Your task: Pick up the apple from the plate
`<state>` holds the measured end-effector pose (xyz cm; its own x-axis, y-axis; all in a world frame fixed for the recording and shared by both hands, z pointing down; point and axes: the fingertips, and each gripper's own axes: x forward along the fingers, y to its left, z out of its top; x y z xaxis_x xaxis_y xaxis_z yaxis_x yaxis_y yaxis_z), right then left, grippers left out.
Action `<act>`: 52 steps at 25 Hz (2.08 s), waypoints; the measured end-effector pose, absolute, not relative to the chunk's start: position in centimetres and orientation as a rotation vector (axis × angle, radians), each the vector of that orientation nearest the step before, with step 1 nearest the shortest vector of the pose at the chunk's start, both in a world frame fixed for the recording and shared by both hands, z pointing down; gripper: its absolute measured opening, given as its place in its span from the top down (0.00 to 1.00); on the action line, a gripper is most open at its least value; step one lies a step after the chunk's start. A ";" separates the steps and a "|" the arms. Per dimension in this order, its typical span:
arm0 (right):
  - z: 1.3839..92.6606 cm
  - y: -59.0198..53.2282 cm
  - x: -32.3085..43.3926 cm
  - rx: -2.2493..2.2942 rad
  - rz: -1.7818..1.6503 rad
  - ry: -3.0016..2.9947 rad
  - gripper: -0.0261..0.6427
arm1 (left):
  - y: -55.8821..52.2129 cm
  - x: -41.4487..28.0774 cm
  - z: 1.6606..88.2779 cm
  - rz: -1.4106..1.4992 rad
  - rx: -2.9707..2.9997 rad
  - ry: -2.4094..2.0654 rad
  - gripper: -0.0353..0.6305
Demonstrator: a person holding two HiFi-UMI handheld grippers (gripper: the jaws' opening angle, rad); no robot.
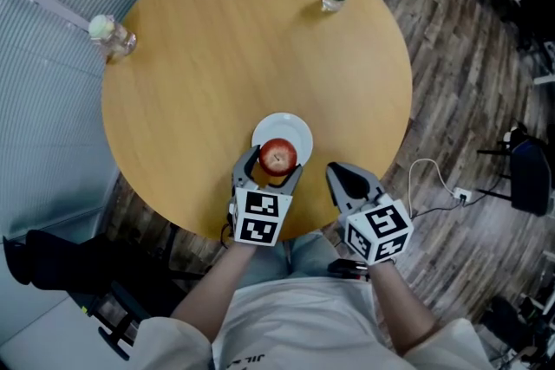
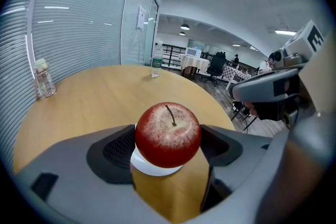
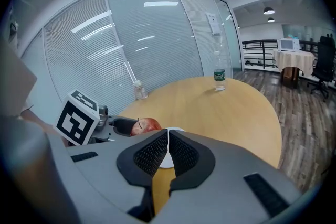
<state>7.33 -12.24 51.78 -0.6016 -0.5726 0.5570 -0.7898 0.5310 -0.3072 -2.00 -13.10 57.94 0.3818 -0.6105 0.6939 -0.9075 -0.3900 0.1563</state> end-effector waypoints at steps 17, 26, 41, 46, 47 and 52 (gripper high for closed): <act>46.5 -9.1 6.3 1.140 0.669 -2.455 0.91 | -9.3 -3.3 48.5 0.585 2.200 -1.390 0.37; 43.8 -8.0 5.3 1.136 0.607 -2.477 0.91 | -7.4 -4.1 45.5 0.509 2.230 -1.407 0.37; 42.1 -7.0 5.3 1.178 0.592 -2.456 0.91 | -5.4 -5.5 43.7 0.475 2.238 -1.388 0.37; 42.0 -7.1 5.3 1.187 0.587 -2.451 0.92 | -5.4 -5.6 43.7 0.472 2.247 -1.380 0.37; 41.9 -7.1 5.2 1.188 0.587 -2.452 0.92 | -5.5 -5.6 43.6 0.472 2.250 -1.378 0.37; 41.9 -6.9 5.1 1.193 0.586 -2.454 0.92 | -5.5 -5.4 43.2 0.463 2.266 -1.368 0.37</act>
<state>5.08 -6.92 41.85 -0.5850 -0.6568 0.4759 -0.8010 0.5601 -0.2116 -5.42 -5.49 43.20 0.4519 -0.7392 0.4994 -0.8906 -0.4063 0.2043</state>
